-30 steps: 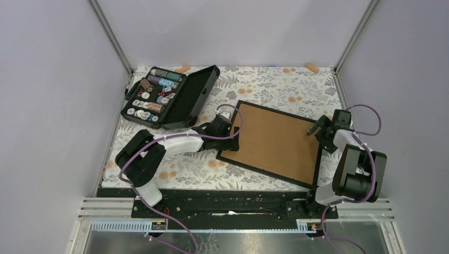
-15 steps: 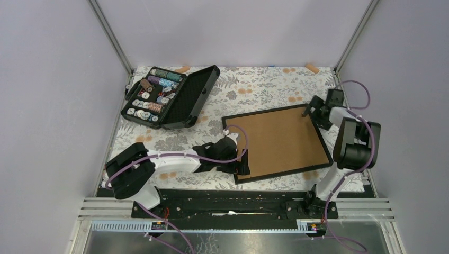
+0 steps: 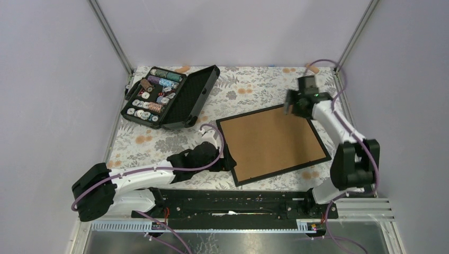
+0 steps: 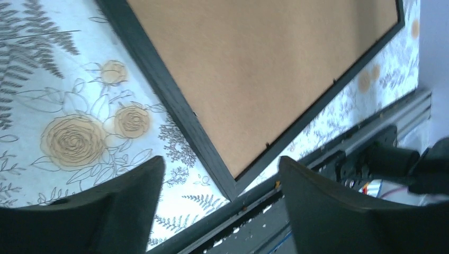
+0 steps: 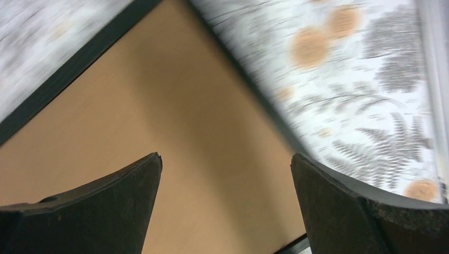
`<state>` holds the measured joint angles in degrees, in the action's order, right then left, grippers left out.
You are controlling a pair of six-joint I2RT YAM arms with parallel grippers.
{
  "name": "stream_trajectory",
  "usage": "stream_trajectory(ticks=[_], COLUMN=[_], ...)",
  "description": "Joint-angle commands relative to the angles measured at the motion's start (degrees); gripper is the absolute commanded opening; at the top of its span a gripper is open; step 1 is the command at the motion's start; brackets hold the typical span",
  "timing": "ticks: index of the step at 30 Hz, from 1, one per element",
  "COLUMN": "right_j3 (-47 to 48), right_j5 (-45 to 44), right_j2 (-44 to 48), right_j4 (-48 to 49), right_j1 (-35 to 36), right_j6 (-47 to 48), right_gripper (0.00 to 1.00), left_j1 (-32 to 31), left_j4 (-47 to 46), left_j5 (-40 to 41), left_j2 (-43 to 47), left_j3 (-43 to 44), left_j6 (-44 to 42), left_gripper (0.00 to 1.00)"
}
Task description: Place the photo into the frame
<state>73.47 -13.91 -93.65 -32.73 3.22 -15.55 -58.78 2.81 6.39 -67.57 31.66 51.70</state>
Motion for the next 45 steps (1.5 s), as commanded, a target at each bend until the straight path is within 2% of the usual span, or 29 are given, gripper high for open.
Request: stream_trajectory(ticks=[1, 4, 5, 8, 12, 14, 19, 26, 33, 39, 45], right_j3=[-10.1, -17.42, -18.42, -18.02, -13.72, -9.25, -3.06, -0.62, 1.9, 3.19, 2.95], right_j5=[19.24, 23.13, 23.12, 21.94, 20.93, 14.93, 9.33, 7.36, 6.36, 6.64, 6.66], right_j2=[9.74, 14.6, 15.42, 14.35, 7.52, 4.16, -4.57, -9.92, -13.11, -14.34, -15.18], right_j4=[-0.91, 5.58, 6.2, 5.49, 0.75, -2.49, -6.49, -8.48, -9.65, -9.2, -8.8], right_j1=[12.98, 21.91, 24.26, 30.82, 37.1, 41.64, 46.82, 49.98, 51.14, 52.03, 52.32], right_j6=[-2.39, -8.92, -10.93, -17.27, -21.85, -22.39, -24.35, -25.77, -25.34, -26.51, -26.82], right_gripper=[1.0, 1.0, 1.0, 1.0, 1.0, 0.99, 0.83, 0.42, 0.41, 0.41, 0.41], left_j1=[1.15, 1.57, 1.86, 2.24, 3.77, 3.85, 3.85, 4.03, 4.01, 4.02, 4.05], left_j4=[-5.53, -8.74, -10.47, -13.59, -15.38, -18.16, -24.7, -28.41, -24.42, -23.07, -22.73], left_j5=[8.24, 11.28, 11.03, 10.43, 7.65, 6.58, 4.81, 2.31, 3.51, 5.23, 5.56], left_j2=[0.63, 0.11, -0.3, -2.55, -5.66, -6.94, -10.22, -12.51, -13.42, -13.43, -14.8], left_j3=[-2.96, -5.66, -6.58, -7.66, -8.35, -9.3, -11.43, -13.18, -11.42, -12.63, -12.72], left_j6=[5.56, 10.37, 11.22, 12.14, 13.35, 13.45, 12.55, 12.54, 12.93, 14.83, 15.53], left_gripper=[0.73, 0.6, 0.52, 0.4, 0.31, 0.31, 0.33, 0.42, 0.44, 0.38, 0.37])
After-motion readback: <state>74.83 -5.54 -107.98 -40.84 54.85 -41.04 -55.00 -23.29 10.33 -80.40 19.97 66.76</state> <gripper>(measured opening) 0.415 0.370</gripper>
